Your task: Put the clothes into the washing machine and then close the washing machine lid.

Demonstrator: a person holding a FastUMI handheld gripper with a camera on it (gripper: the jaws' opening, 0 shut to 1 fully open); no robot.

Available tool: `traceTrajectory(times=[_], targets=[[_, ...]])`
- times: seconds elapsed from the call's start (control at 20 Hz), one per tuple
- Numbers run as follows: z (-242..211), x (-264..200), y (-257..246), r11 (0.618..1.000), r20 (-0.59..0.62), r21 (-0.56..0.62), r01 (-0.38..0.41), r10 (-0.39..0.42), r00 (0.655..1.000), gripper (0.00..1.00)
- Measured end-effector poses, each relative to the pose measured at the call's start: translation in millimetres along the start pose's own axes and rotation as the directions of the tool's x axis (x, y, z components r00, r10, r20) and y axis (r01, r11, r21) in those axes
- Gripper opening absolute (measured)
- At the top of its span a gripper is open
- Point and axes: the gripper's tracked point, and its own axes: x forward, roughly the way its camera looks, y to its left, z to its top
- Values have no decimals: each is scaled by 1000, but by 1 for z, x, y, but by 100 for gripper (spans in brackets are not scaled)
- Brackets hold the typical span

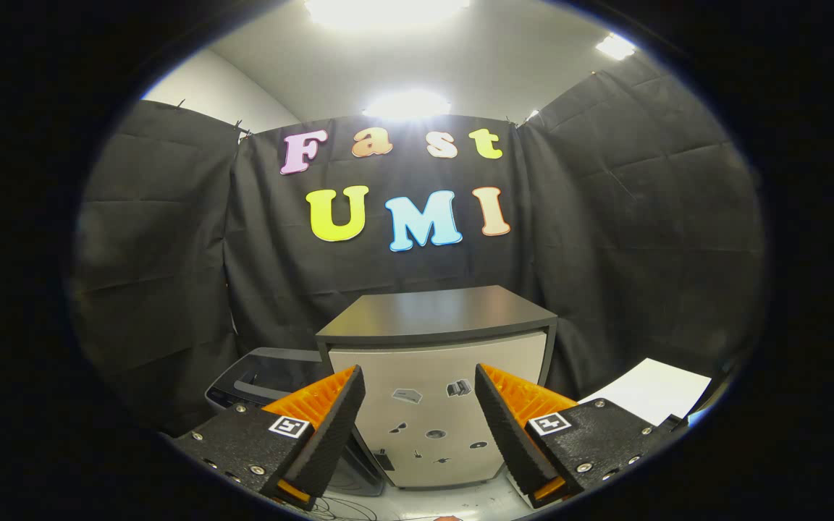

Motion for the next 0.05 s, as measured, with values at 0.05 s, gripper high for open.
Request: traceTrajectory(times=[0.05], targets=[[0, 0, 1, 1000, 2, -1, -2, 2, 1000, 94]])
